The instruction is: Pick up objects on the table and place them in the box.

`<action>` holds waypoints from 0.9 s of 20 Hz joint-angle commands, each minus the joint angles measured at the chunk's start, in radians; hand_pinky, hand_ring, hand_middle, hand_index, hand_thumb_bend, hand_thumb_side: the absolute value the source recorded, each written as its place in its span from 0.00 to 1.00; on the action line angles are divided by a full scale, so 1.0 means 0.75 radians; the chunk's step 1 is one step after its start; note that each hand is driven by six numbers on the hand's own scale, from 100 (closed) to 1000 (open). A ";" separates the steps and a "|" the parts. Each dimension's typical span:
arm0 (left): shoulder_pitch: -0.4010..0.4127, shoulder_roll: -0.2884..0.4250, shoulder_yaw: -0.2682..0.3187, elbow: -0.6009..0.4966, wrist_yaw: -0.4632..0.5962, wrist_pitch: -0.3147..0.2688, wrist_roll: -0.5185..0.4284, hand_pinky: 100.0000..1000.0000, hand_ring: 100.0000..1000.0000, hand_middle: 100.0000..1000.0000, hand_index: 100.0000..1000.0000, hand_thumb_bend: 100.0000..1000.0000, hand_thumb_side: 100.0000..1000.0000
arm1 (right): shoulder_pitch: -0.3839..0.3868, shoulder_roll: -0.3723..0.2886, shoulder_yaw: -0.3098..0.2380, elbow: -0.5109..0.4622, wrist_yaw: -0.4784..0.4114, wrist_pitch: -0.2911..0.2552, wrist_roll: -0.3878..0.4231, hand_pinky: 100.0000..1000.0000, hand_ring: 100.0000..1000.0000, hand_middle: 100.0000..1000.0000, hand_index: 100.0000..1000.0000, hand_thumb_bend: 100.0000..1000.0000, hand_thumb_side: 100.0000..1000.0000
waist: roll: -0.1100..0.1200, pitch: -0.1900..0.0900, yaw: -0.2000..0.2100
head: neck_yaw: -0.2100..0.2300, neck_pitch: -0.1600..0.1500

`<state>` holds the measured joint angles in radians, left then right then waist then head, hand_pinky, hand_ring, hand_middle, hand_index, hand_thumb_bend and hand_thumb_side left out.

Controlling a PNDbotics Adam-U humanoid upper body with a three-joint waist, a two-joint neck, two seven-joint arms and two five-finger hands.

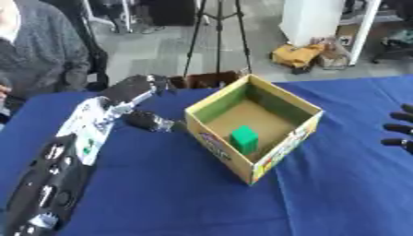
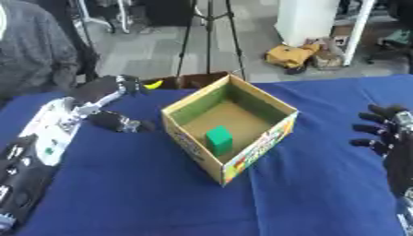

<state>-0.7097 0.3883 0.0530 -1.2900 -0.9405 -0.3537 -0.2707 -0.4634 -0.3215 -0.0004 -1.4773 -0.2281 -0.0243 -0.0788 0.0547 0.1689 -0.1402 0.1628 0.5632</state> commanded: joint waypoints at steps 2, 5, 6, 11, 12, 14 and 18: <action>0.084 -0.010 0.136 -0.148 0.089 0.079 0.088 0.58 0.60 0.66 0.79 0.72 0.98 | -0.020 -0.033 -0.013 -0.064 0.003 -0.011 -0.002 0.54 0.70 0.72 0.85 0.00 1.00 | -0.010 -0.024 0.027 | -0.012 0.020; 0.305 -0.002 0.096 -0.302 0.413 0.202 0.274 0.57 0.59 0.66 0.79 0.70 0.98 | -0.021 -0.025 -0.002 -0.080 0.007 -0.009 0.010 0.54 0.70 0.72 0.85 0.00 1.00 | -0.013 -0.031 0.030 | 0.003 0.040; 0.348 0.018 0.083 -0.352 0.591 0.253 0.308 0.57 0.59 0.66 0.79 0.70 0.98 | -0.021 -0.023 0.001 -0.085 0.008 -0.009 0.015 0.54 0.70 0.72 0.85 0.00 1.00 | -0.014 -0.032 0.031 | 0.005 0.043; 0.437 0.078 0.112 -0.496 1.177 0.394 0.318 0.56 0.58 0.66 0.80 0.68 0.97 | -0.017 -0.022 0.006 -0.098 0.009 -0.005 0.027 0.54 0.70 0.72 0.85 0.00 1.00 | -0.020 -0.031 0.036 | 0.005 0.050; 0.442 0.081 0.116 -0.508 1.209 0.406 0.318 0.56 0.58 0.66 0.80 0.68 0.97 | -0.017 -0.022 0.006 -0.100 0.010 -0.005 0.028 0.54 0.70 0.72 0.85 0.00 1.00 | -0.020 -0.031 0.036 | 0.005 0.050; 0.447 0.084 0.121 -0.521 1.239 0.420 0.316 0.56 0.58 0.66 0.80 0.68 0.97 | -0.017 -0.022 0.006 -0.101 0.010 -0.004 0.028 0.54 0.70 0.72 0.85 0.00 1.00 | -0.021 -0.031 0.037 | 0.004 0.050; 0.456 0.078 0.126 -0.527 1.256 0.433 0.318 0.55 0.58 0.66 0.80 0.65 0.98 | -0.018 -0.021 0.008 -0.102 0.010 -0.003 0.031 0.54 0.70 0.72 0.85 0.00 1.00 | -0.024 -0.030 0.039 | 0.003 0.048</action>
<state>-0.3615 0.4169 0.1336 -1.6658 -0.0093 -0.0344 -0.0339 -0.4652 -0.3216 0.0071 -1.5297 -0.2246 -0.0253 -0.0608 0.0397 0.1628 -0.1128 0.1651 0.5971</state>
